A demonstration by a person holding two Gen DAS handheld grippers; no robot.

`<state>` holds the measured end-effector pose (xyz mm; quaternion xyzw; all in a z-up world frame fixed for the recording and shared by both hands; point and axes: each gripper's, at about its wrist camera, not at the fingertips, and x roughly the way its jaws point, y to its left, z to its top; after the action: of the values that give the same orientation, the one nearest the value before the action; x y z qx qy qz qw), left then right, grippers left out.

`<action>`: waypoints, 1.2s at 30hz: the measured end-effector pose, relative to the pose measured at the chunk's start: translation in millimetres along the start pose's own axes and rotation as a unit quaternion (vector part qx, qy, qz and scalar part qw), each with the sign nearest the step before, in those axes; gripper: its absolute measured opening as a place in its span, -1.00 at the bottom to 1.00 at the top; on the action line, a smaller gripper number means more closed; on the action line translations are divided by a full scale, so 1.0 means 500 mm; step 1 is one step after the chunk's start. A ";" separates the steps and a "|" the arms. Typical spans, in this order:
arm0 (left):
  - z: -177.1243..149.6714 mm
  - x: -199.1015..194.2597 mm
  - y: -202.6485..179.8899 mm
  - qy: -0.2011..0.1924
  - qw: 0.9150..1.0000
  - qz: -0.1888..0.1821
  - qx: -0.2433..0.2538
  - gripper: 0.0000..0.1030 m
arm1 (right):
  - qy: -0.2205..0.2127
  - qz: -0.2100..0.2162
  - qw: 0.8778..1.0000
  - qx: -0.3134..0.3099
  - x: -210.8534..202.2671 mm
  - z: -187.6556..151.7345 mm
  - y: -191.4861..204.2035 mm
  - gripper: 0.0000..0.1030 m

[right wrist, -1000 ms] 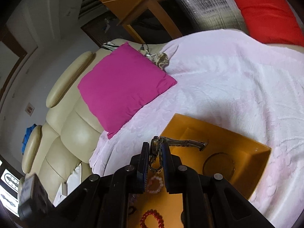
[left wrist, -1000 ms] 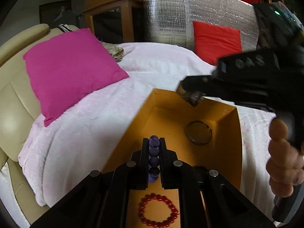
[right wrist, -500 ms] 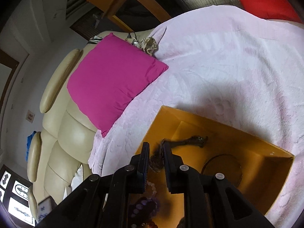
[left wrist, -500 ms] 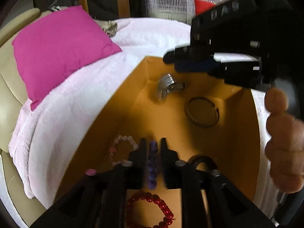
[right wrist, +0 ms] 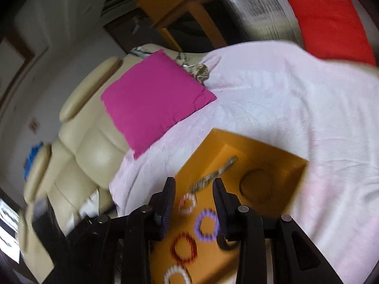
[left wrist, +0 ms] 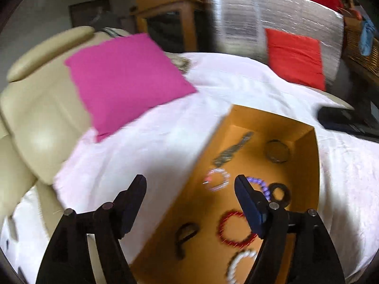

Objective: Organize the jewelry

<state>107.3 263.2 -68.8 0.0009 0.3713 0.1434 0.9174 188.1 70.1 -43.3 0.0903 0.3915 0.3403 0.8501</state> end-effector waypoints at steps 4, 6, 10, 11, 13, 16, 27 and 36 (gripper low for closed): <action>-0.016 -0.074 0.027 -0.011 1.000 0.022 -0.006 0.50 | -0.032 -0.032 0.998 -0.053 -0.086 -0.058 0.064 0.02; -0.022 -0.117 0.031 -0.023 0.999 0.034 -0.007 0.51 | -0.048 -0.049 0.995 -0.074 -0.127 -0.088 0.100 0.02; -0.036 -0.199 0.041 -0.040 0.998 0.055 -0.017 0.54 | -0.071 -0.087 0.989 -0.097 -0.196 -0.145 0.156 0.12; -0.038 -0.220 0.042 -0.046 0.997 0.063 -0.019 0.57 | -0.079 -0.104 0.986 -0.104 -0.216 -0.162 0.172 0.12; -0.044 -0.256 0.039 -0.058 0.995 0.080 -0.017 0.59 | -0.087 -0.121 0.983 -0.108 -0.239 -0.179 0.190 0.15; -0.052 -0.305 0.031 -0.081 0.992 0.100 -0.009 0.66 | -0.097 -0.143 0.979 -0.108 -0.281 -0.214 0.216 0.27; -0.084 -0.433 -0.002 -0.119 0.988 0.094 0.006 0.68 | -0.110 -0.180 0.975 -0.074 -0.370 -0.295 0.251 0.28; -0.087 -0.449 -0.013 -0.121 0.990 0.077 0.010 0.68 | -0.118 -0.186 0.974 -0.058 -0.380 -0.298 0.239 0.28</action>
<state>-73.9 193.0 51.9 0.0560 0.2577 0.2091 0.9417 -68.5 20.0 20.8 0.0059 0.2776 0.1857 0.9426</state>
